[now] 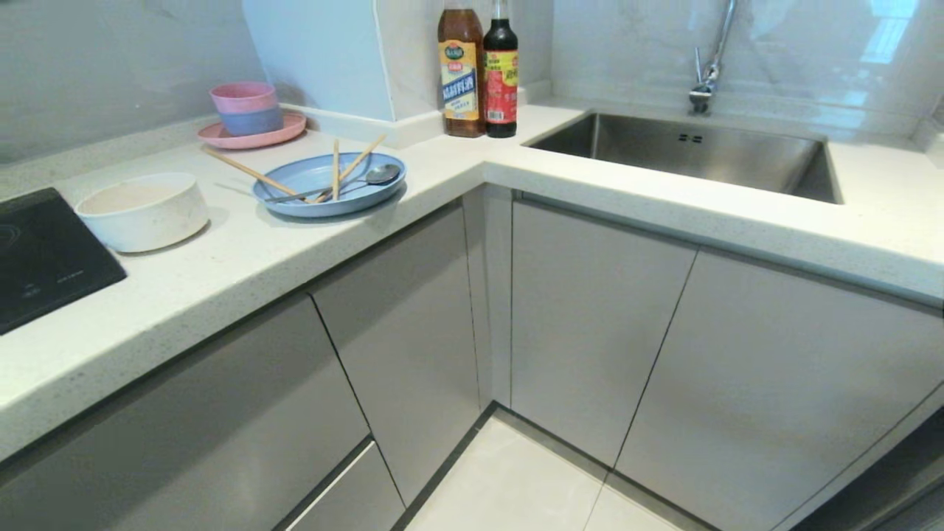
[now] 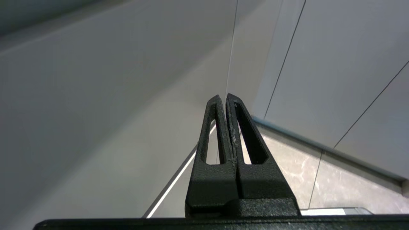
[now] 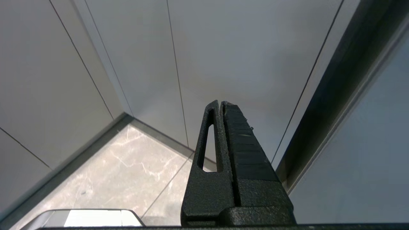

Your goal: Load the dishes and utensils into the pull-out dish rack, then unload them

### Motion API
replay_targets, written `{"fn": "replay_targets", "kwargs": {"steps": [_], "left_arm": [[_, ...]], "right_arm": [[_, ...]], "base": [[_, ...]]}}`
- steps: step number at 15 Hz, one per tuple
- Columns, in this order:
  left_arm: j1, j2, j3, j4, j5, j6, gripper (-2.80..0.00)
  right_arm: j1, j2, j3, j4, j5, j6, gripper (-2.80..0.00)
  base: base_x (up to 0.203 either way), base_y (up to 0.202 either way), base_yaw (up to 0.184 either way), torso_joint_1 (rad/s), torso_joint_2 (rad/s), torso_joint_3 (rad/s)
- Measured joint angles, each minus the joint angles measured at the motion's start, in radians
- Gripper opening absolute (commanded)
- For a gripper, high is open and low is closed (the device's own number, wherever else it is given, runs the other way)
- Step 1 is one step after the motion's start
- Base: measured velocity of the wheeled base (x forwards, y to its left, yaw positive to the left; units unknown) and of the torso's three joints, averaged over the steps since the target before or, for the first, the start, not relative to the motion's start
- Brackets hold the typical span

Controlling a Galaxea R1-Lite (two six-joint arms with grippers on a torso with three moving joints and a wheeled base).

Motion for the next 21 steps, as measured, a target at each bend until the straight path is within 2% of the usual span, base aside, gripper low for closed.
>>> {"fn": "replay_targets", "kwargs": {"steps": [18,21], "left_arm": [[0.000,0.000,0.000,0.000,0.000,0.000,-2.80],[0.000,0.000,0.000,0.000,0.008,-0.030,-2.80]], "right_arm": [[0.000,0.000,0.000,0.000,0.000,0.000,-2.80],[0.000,0.000,0.000,0.000,0.000,0.000,-2.80]], "base": [[0.000,0.000,0.000,0.004,0.00,0.198],[0.000,0.000,0.000,-0.002,0.00,0.046]]}}
